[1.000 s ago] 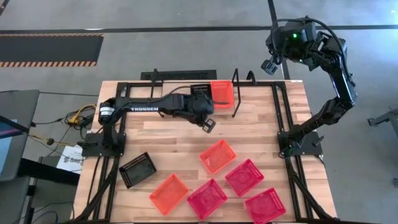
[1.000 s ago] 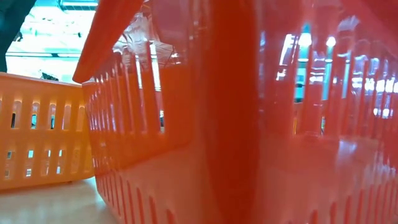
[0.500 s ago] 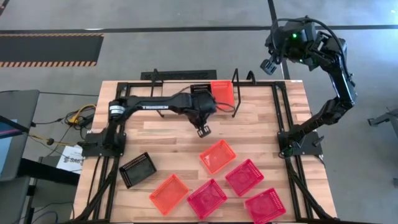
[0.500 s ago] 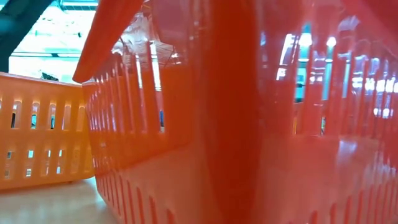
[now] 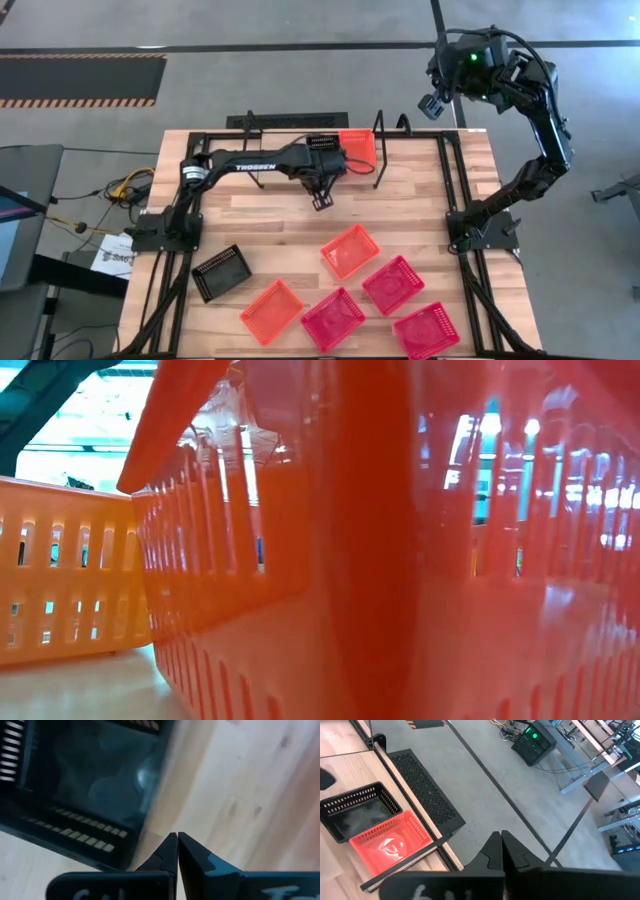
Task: Stack baskets on shelf by color
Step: Stack the top black bin on top of the black bin on the shelf
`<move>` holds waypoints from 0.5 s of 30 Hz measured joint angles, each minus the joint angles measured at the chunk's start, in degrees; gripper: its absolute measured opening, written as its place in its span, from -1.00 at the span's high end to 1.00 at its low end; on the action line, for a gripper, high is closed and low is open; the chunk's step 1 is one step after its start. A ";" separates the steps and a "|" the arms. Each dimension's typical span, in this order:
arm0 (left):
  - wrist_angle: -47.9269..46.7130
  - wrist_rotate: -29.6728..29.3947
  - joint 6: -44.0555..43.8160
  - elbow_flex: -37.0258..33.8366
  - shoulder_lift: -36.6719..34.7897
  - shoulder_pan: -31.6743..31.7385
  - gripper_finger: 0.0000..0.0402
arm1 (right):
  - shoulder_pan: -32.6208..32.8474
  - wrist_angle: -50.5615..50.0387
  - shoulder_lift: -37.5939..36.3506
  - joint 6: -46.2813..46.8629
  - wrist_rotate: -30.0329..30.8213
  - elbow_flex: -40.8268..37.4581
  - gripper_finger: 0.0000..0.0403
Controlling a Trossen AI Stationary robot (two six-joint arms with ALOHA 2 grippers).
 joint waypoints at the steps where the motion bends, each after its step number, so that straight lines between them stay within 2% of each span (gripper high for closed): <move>1: 0.81 0.01 0.00 0.00 0.00 0.50 1.00 | 0.00 0.00 0.00 0.00 0.00 0.00 1.00; 15: 3.18 -1.06 -0.22 0.00 -0.02 4.06 1.00 | 0.00 -1.42 0.00 -0.08 0.07 0.00 1.00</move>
